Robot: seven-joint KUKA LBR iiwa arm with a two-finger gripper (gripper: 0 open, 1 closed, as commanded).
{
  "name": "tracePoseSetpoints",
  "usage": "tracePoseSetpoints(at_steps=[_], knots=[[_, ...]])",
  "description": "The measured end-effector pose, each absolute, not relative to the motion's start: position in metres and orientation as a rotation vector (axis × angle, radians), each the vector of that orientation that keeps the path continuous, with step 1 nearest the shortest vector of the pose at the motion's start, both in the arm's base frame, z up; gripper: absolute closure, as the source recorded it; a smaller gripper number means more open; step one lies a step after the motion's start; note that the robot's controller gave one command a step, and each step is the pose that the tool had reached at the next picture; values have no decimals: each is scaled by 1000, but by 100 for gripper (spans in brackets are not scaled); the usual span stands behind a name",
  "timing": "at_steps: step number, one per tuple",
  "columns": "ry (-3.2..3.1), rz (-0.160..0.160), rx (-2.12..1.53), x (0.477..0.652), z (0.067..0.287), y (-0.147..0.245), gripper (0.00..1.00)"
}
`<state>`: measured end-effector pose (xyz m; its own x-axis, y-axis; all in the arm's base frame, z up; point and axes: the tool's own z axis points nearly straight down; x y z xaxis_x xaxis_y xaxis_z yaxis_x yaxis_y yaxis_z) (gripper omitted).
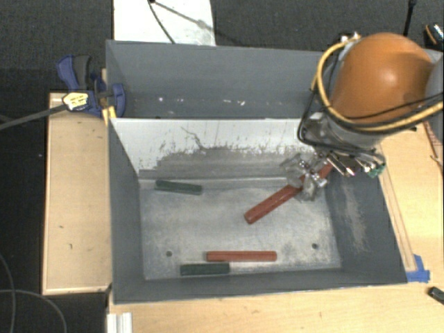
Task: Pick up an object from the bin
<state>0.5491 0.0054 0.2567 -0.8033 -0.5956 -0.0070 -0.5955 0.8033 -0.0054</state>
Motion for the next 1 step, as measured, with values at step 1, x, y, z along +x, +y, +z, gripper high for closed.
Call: tracePoseSetpoints(at_steps=[1], knots=[[2939, -2, -1082, 563, 252, 11, 100]])
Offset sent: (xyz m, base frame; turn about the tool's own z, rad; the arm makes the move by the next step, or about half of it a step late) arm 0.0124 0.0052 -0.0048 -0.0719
